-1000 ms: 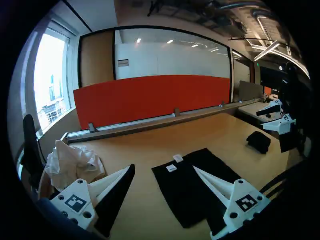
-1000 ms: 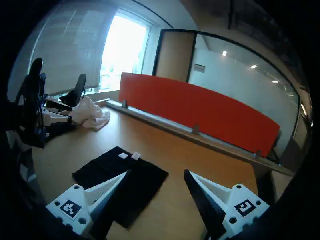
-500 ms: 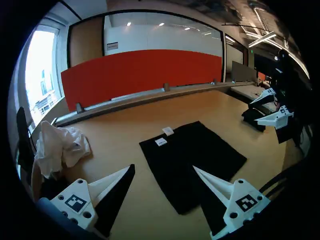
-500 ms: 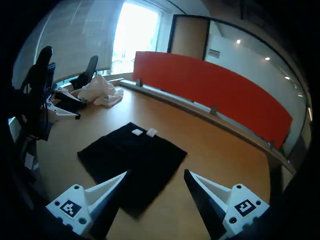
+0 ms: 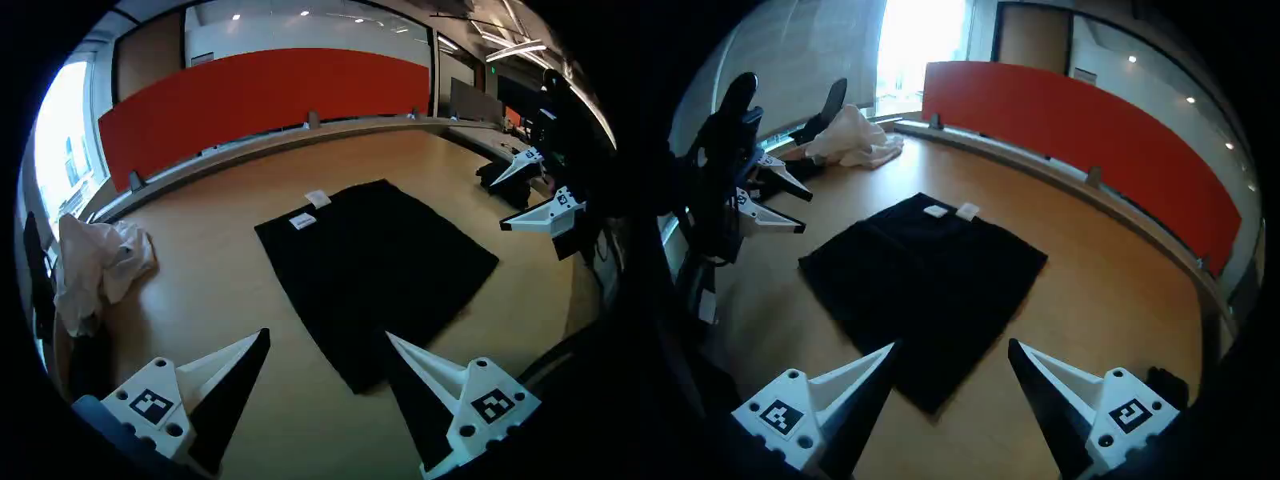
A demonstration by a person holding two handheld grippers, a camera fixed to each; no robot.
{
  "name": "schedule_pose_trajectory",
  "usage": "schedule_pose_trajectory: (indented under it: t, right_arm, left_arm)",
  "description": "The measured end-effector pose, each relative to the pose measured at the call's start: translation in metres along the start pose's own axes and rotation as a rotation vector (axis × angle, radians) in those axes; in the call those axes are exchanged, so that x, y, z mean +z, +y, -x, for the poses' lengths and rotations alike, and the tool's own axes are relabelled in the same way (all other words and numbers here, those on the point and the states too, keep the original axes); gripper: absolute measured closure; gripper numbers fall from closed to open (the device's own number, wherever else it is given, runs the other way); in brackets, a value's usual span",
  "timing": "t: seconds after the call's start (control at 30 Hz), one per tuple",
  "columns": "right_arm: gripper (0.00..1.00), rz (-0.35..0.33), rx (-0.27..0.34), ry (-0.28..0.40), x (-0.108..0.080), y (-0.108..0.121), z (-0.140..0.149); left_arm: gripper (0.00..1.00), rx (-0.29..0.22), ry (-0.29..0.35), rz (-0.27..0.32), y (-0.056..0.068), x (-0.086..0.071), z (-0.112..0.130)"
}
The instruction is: Fold towel
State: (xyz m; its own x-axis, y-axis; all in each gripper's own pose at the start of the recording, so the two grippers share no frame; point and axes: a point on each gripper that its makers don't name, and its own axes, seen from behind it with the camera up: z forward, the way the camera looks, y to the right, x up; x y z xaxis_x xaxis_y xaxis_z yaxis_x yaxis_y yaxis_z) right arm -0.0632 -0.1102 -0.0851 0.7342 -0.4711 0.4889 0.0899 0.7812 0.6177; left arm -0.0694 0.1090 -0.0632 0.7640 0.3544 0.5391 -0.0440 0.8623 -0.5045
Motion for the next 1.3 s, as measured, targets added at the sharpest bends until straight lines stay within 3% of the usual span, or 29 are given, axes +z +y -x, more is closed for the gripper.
schedule_pose_trajectory:
  t: [0.37, 0.73, 1.1, 1.3]
  right_arm:
    - [0.0, -0.048, 0.007, -0.085, 0.017, -0.016, 0.037]
    - [0.03, -0.08, 0.006, -0.142, 0.02, -0.022, 0.059]
    - [0.2, -0.111, 0.032, -0.179, 0.022, -0.023, 0.07]
    - [0.33, -0.131, 0.023, -0.192, 0.022, -0.026, 0.075]
  left_arm:
    - [0.04, 0.005, -0.111, 0.061, 0.017, 0.014, 0.035]
    - [0.04, 0.033, -0.203, 0.116, 0.035, 0.024, 0.057]
    - [0.09, 0.036, -0.233, 0.134, 0.045, 0.027, 0.064]
    - [0.22, 0.052, -0.241, 0.116, 0.04, 0.029, 0.066]
